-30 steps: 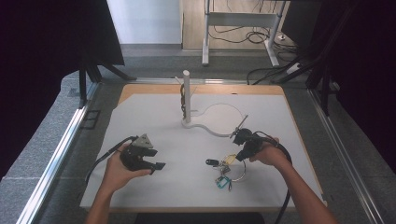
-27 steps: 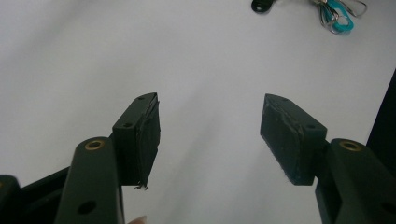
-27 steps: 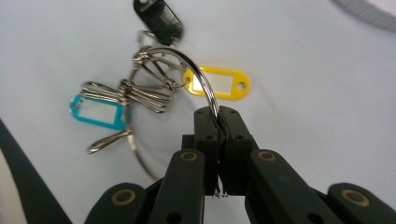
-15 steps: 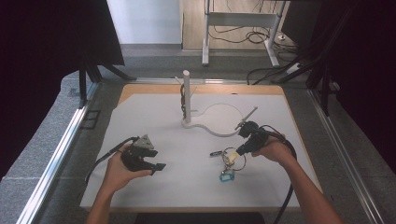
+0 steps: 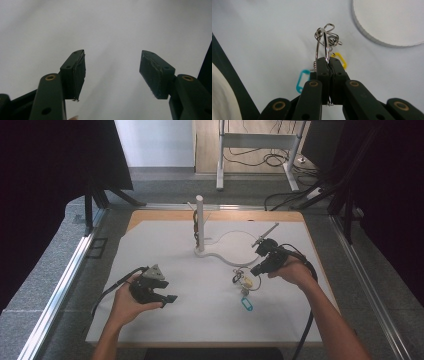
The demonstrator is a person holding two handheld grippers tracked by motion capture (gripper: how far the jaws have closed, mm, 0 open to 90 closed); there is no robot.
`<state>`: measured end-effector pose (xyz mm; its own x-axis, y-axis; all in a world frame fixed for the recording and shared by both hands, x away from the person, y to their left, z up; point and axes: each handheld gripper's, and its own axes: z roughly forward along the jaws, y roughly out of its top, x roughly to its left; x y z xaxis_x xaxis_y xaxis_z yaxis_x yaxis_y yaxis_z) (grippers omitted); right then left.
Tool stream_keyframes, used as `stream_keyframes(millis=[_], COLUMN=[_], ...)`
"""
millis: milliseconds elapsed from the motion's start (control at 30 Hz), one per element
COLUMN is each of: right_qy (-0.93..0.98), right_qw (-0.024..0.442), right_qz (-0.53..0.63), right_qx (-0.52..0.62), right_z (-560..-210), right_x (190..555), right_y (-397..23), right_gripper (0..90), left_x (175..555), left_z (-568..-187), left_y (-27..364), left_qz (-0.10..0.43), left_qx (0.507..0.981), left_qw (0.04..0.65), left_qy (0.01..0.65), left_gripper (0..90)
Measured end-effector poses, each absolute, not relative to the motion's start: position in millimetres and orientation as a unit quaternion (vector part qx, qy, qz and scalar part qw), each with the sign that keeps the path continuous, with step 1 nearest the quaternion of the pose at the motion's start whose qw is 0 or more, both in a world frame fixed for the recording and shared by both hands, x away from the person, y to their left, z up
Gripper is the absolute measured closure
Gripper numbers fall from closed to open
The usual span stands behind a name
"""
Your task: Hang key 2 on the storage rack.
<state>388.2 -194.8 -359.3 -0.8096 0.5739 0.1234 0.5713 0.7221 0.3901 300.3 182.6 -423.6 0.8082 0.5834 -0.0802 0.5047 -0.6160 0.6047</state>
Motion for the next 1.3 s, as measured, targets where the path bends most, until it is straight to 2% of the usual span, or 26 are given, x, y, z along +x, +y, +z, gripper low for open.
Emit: stream_keyframes(millis=[667, 1300], right_qy=[0.921, 0.917], right_qw=[0.015, 0.027], right_qz=[0.229, 0.231], right_qx=[0.314, 0.323], right_z=[-326.3, -311.8], right_x=[405.4, 424.2], right_y=[-184.1, -177.4], right_gripper=[87.5, 87.6], left_x=[299.7, 302.0], left_z=[-422.5, -425.2], left_y=[184.9, 191.5], left_qz=[0.063, 0.056], left_qx=[0.896, 0.889], left_qw=[0.317, 0.323], left_qy=[0.303, 0.321], left_gripper=[38.2, 38.2])
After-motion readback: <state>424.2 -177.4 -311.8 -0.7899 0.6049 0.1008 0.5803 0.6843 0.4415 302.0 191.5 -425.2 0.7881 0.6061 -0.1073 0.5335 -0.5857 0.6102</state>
